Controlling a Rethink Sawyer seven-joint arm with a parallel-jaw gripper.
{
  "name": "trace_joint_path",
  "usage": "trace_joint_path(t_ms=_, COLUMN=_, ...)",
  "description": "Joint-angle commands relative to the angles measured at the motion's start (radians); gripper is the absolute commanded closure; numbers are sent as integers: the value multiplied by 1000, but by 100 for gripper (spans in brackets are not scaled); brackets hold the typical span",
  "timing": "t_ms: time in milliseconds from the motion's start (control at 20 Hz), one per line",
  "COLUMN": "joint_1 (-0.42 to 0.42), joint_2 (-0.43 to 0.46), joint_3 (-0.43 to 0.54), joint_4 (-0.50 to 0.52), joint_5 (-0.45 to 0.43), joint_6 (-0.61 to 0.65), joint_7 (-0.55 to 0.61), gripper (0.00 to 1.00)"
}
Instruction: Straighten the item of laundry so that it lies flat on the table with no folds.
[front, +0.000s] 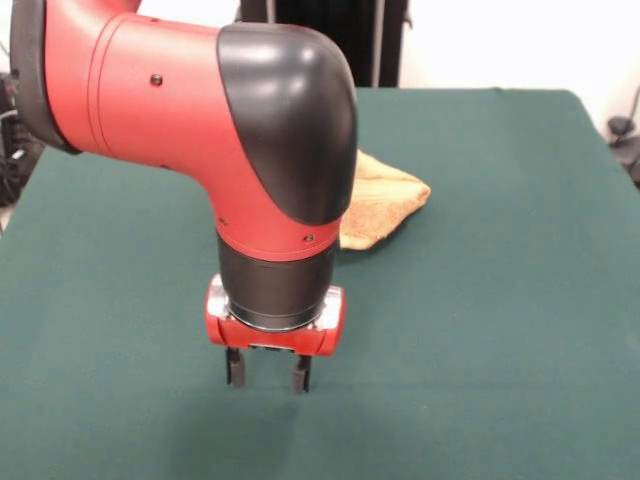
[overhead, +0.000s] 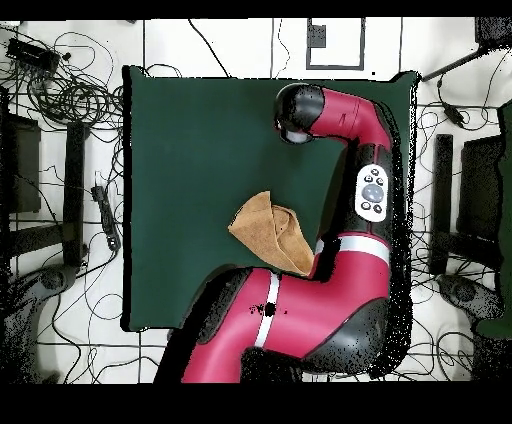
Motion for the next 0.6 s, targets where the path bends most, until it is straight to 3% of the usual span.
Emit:
trace_joint_path(t_ms=50, joint_1=48, joint_2=-6, joint_3=39, joint_4=56, joint_5=47, joint_6=91, joint_7=241, gripper=0)
trace_joint_path(t_ms=600, joint_1=92, joint_2=31, joint_3=37, joint_4=15, joint_5=79, joint_6=81, joint_7=300, gripper=0)
